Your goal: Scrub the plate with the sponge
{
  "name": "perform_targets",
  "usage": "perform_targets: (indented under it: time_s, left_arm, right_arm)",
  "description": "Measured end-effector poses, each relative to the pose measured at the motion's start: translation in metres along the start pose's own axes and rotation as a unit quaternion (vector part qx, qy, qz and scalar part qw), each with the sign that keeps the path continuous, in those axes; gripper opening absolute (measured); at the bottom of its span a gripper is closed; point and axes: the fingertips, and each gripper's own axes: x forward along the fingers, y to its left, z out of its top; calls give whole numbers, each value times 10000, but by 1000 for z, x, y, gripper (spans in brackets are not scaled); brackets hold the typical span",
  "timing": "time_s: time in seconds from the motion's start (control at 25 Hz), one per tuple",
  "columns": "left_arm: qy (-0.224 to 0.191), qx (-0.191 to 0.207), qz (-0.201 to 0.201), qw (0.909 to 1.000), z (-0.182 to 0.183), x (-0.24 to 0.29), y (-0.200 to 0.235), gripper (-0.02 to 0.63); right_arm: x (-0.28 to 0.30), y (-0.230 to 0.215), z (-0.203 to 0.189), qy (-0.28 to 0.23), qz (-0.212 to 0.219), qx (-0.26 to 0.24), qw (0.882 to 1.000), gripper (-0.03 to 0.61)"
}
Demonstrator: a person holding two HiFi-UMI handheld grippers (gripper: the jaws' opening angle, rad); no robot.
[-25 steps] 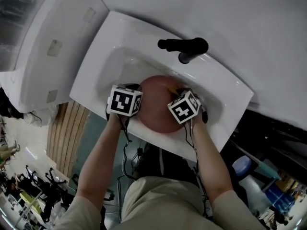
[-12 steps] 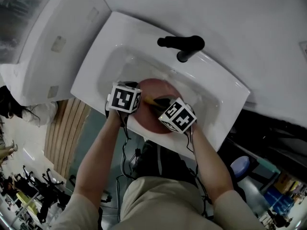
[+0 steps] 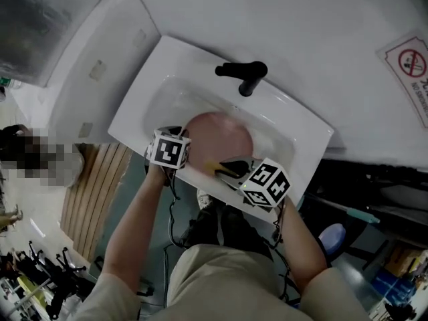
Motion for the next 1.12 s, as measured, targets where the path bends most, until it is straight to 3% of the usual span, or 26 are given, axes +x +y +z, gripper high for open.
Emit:
perform_targets:
  time_s: [0.24, 0.36, 0.48, 0.76, 0.92, 1.12]
  left_arm:
    - [-586, 1, -22, 9983, 6, -72, -7, 66]
    - [-1172, -133, -53, 9930, 20, -118, -14, 55]
    - [-1936, -203, -9, 9809, 49, -169, -16, 40]
    - [-3128, 21, 226, 9496, 96, -286, -30, 17]
    - [-3670, 56, 322, 9296, 107, -345, -39, 14]
    - [-4263, 423, 466, 9024, 116, -415, -53, 14]
  right_arm:
    - [-66, 6, 56, -1205, -917, 86, 9884, 81]
    - [-94, 20, 79, -1664, -1175, 74, 9790, 80]
    - [-115, 36, 102, -1911, -1419, -196, 9711, 80]
    - [-166, 92, 150, -2533, -1618, -736, 9509, 81]
    - [-198, 126, 179, -2987, -1653, -1096, 9335, 81]
    - [-234, 165, 204, -3398, -1668, -1373, 9153, 83]
